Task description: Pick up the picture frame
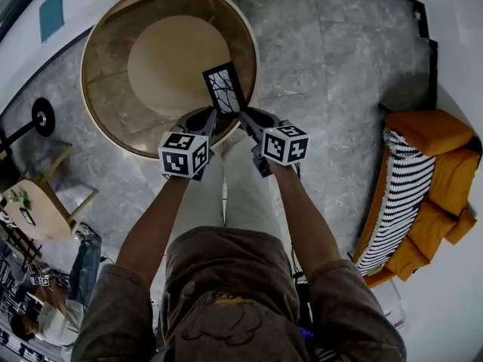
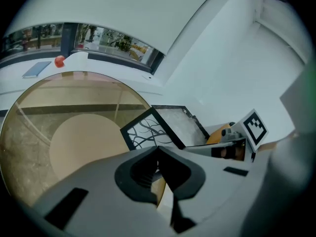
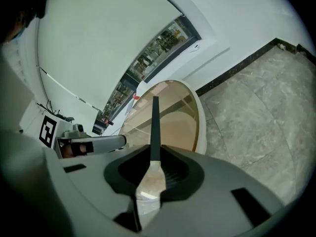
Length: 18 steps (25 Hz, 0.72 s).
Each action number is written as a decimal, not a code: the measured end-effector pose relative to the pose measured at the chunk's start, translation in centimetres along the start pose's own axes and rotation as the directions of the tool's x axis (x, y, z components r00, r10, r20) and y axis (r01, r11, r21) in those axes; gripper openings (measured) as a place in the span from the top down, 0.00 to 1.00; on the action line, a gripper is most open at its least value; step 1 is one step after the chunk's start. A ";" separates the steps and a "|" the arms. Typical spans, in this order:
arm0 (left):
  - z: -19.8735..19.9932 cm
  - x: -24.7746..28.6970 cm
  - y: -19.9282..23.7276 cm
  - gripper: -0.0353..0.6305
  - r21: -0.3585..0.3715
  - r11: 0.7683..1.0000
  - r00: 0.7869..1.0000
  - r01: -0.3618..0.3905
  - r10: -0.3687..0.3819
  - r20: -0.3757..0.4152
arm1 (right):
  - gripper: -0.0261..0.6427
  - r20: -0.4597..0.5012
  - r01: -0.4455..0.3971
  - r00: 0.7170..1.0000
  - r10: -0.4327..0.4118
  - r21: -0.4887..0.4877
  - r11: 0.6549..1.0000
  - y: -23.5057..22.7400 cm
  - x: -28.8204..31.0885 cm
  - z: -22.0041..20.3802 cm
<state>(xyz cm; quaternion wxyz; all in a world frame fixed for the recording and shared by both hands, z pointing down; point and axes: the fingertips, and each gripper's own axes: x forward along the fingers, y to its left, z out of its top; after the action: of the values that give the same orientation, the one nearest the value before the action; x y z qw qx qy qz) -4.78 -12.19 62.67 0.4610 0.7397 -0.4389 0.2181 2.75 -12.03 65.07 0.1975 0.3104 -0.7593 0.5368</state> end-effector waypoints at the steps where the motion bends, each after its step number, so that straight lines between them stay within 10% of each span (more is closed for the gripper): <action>1: 0.1 -0.5 0.0 0.92 -0.003 1.000 1.000 -0.004 0.004 0.002 | 0.84 0.004 0.003 1.000 -0.003 -0.005 1.000 0.3 -0.1 0.3; 18: 5.8 -11.9 -2.7 0.92 -0.015 1.000 0.996 -0.017 0.018 0.088 | 0.84 0.047 0.017 0.999 -0.009 -0.174 0.985 10.2 -6.0 6.4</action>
<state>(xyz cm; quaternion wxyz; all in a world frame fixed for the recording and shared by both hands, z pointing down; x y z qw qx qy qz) -9.14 -11.35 49.87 0.4444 0.7415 -0.4669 0.1861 0.34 -14.14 51.97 0.2098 0.3093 -0.8057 0.4595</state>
